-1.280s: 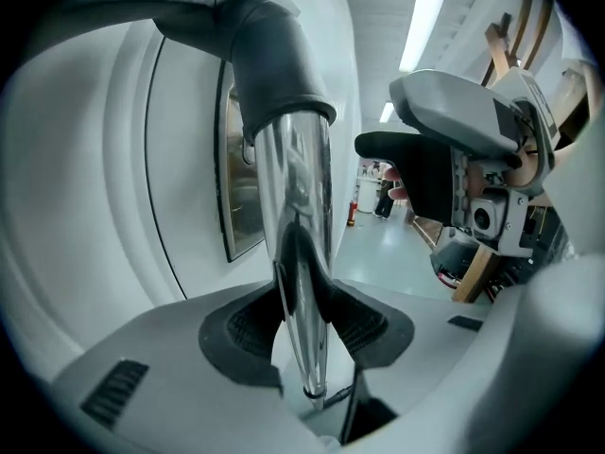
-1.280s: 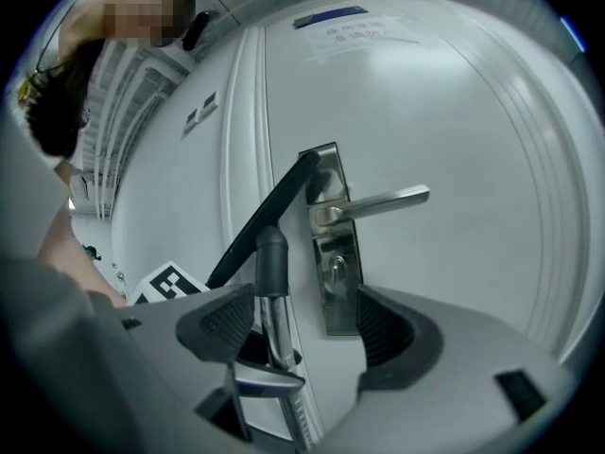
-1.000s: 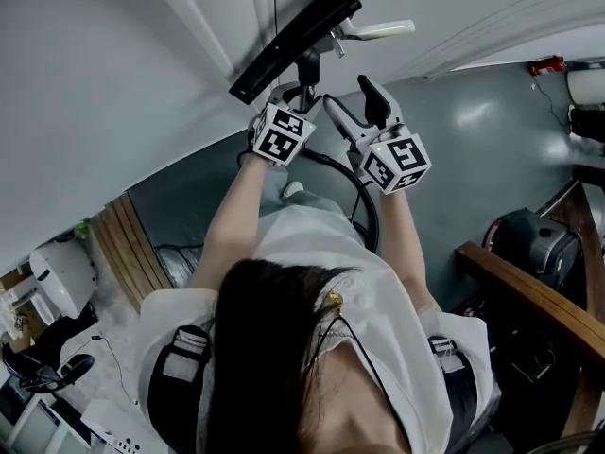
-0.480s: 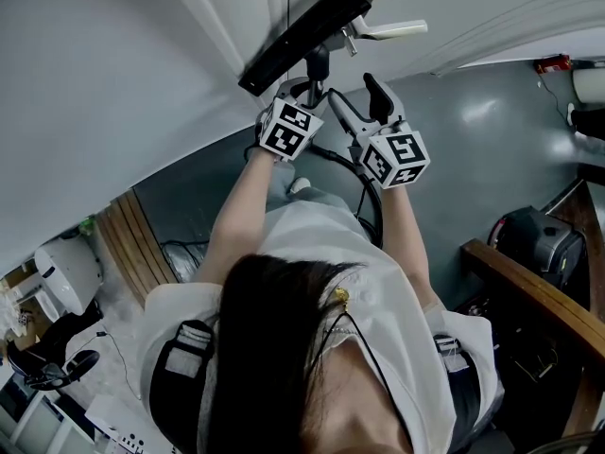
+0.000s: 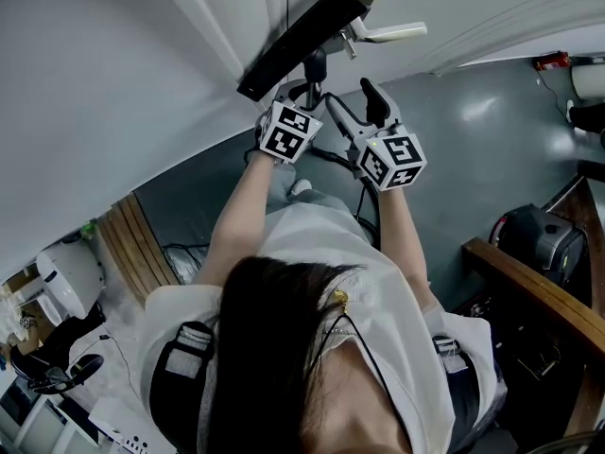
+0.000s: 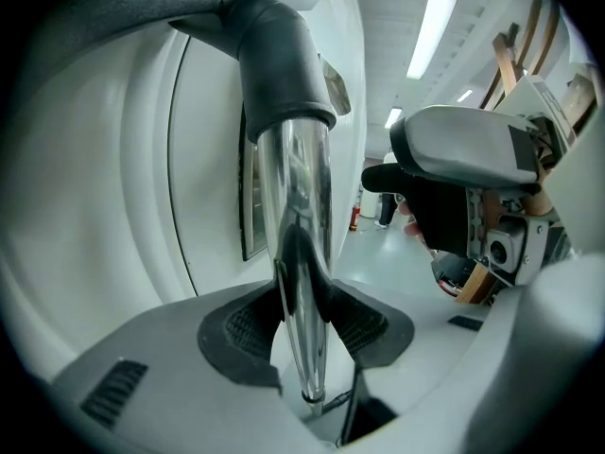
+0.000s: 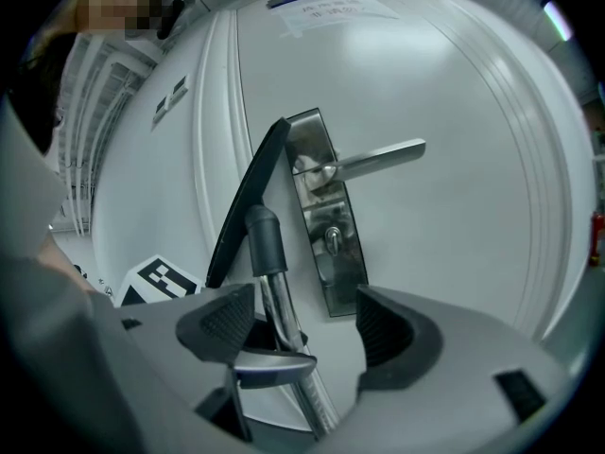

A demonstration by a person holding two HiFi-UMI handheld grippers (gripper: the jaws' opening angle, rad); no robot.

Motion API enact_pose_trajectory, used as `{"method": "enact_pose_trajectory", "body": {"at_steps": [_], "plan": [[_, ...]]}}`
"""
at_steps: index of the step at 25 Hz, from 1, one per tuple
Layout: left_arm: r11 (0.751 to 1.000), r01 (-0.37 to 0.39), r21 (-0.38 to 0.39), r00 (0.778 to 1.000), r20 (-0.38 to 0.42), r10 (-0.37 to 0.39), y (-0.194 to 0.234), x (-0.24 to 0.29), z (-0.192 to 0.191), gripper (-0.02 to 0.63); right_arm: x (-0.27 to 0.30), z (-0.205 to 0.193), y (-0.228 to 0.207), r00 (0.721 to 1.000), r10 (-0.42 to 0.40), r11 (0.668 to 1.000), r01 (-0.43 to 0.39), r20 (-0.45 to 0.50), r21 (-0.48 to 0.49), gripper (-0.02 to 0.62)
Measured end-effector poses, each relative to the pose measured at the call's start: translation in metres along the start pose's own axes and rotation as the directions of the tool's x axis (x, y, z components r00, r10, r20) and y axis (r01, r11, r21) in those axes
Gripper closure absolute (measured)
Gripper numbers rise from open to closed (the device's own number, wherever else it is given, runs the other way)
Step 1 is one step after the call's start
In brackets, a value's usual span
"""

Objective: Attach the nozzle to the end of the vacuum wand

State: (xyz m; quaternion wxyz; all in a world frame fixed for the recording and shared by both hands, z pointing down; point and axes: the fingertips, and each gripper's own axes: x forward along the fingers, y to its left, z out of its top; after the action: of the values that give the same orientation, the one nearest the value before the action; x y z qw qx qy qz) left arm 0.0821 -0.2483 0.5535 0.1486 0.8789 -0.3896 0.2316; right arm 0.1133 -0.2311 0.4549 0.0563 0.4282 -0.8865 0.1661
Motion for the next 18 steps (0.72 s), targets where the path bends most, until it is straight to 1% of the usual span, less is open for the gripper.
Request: {"method": "enact_pose_trajectory", "body": {"at_steps": [3,5,8,11,15,18], "plan": [[1.000,-0.001,-0.017,1.000,0.023,0.002,-0.001,-0.002,0.003,0.453,0.001,0.000,0.002,1.000,0.003,1.000,-0.003,-0.001,0.003,0.268],[1.000,0.001,-0.025,0.999,0.050,0.000,-0.001,-0.004,0.010,0.439,0.002,0.002,0.001,1.000,0.001,1.000,-0.001,0.004,0.006,0.268],[1.000,0.006,-0.026,0.998,0.062,-0.005,0.001,-0.001,0.015,0.403,0.002,0.003,-0.002,1.000,-0.004,1.000,0.004,0.009,0.014,0.268],[0.998,0.013,-0.064,0.998,0.066,-0.008,0.005,0.001,0.015,0.354,0.004,0.004,-0.003,1.000,-0.006,1.000,0.006,0.008,0.018,0.268],[0.997,-0.013,-0.079,0.997,0.078,0.019,0.009,0.002,0.013,0.347,0.002,0.001,-0.007,1.000,-0.005,1.000,0.005,0.005,0.023,0.267],[0.996,-0.021,-0.083,0.997,0.067,0.026,0.010,0.002,0.011,0.347,0.003,-0.001,-0.007,1.000,-0.003,1.000,0.003,0.001,0.026,0.268]]}}
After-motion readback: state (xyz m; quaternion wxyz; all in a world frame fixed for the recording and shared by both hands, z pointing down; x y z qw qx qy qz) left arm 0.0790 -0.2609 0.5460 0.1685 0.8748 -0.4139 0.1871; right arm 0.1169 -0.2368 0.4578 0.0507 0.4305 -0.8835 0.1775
